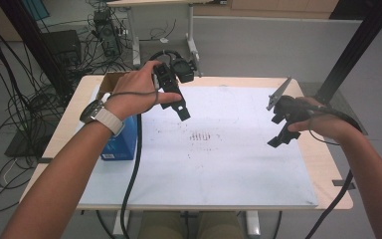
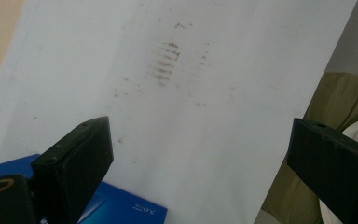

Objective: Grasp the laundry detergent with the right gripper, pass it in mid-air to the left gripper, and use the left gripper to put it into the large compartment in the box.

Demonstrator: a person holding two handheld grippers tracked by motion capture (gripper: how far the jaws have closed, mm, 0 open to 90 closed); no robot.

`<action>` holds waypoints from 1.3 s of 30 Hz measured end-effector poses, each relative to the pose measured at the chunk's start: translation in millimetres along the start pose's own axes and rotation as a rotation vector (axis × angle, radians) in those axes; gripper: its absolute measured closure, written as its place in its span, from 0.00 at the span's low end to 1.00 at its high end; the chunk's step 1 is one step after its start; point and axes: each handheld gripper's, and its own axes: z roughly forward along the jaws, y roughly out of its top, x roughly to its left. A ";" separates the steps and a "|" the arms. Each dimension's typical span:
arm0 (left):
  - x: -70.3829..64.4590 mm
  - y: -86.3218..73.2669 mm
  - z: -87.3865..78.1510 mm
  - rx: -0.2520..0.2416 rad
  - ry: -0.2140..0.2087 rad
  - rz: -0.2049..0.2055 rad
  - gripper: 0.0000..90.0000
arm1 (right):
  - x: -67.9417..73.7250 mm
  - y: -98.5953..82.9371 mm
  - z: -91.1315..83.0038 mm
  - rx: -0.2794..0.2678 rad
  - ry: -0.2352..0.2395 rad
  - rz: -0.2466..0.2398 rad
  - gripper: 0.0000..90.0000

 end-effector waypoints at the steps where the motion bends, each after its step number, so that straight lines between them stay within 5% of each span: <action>1: -0.9 1.6 2.0 -0.002 -0.003 0.007 0.08 | -0.2 -0.3 0.3 0.000 0.000 0.002 0.08; 25: -6.6 4.7 36.0 0.033 -0.037 0.049 0.08 | -3.0 5.1 5.8 0.006 0.001 -0.005 0.07; 39: -7.2 1.0 34.3 0.027 -0.032 0.035 0.09 | 1.5 2.8 2.6 0.001 -0.005 -0.004 0.07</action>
